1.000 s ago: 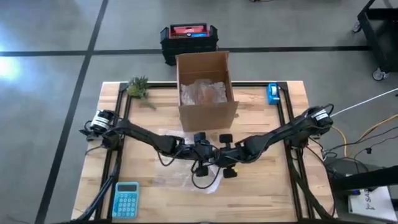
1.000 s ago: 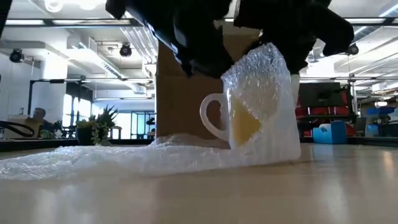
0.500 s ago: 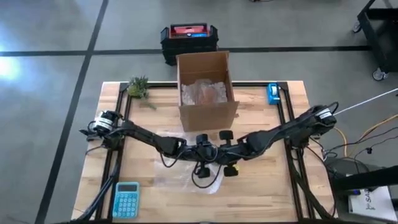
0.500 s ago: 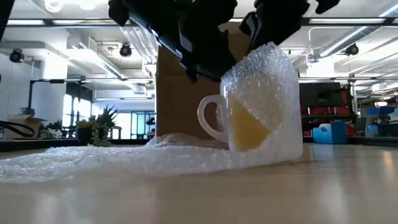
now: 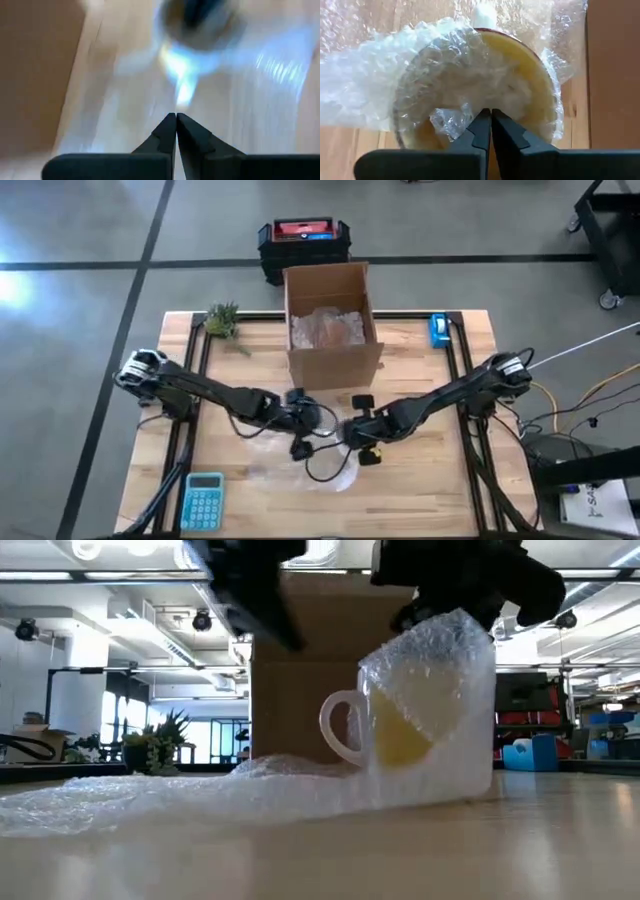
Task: Wrap mug
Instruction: Wrap the yellow mug with bubble wrap
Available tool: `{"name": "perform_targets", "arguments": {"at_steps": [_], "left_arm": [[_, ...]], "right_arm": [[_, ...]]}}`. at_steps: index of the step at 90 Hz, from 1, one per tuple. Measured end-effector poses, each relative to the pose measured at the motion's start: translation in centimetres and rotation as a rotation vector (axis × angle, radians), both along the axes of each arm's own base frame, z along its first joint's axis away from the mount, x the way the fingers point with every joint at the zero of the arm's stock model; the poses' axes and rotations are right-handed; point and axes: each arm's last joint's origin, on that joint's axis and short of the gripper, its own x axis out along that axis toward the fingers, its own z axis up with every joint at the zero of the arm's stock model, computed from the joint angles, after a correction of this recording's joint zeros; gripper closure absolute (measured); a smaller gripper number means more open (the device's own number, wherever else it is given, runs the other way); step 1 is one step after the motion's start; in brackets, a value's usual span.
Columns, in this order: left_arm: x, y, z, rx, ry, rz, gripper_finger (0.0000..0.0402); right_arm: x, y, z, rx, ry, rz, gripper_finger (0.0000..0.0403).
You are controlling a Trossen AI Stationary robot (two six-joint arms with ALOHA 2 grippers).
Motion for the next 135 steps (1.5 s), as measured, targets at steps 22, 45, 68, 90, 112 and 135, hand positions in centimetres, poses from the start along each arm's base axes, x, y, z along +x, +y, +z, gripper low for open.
{"name": "perform_targets", "arguments": {"at_steps": [22,45,68,90,112,135], "left_arm": [[-5.2,0.5,-2.7,0.002,0.330,0.273,0.0357],[-9.1,1.1,-8.7,-0.201,0.410,0.399,0.0219],[-11.2,1.7,-12.5,-0.303,0.320,0.515,0.0155],[-10.1,1.3,-11.6,-0.304,0.235,0.482,0.0312],[-5.4,-0.2,-5.5,-0.267,-0.106,0.247,0.0391],[-0.6,-1.3,0.4,-0.126,-0.495,-0.002,0.0400]], "right_arm": [[0.1,0.0,0.0,-0.004,-0.005,0.014,0.0401],[0.1,0.0,0.0,-0.004,-0.005,0.014,0.0401],[0.0,0.0,-0.1,-0.006,-0.002,0.017,0.0401],[0.1,0.0,-0.1,-0.002,-0.015,0.015,0.0401],[0.1,0.0,-0.1,0.001,-0.023,0.014,0.0401],[0.1,0.0,-0.1,0.001,-0.024,0.014,0.0401]]}}
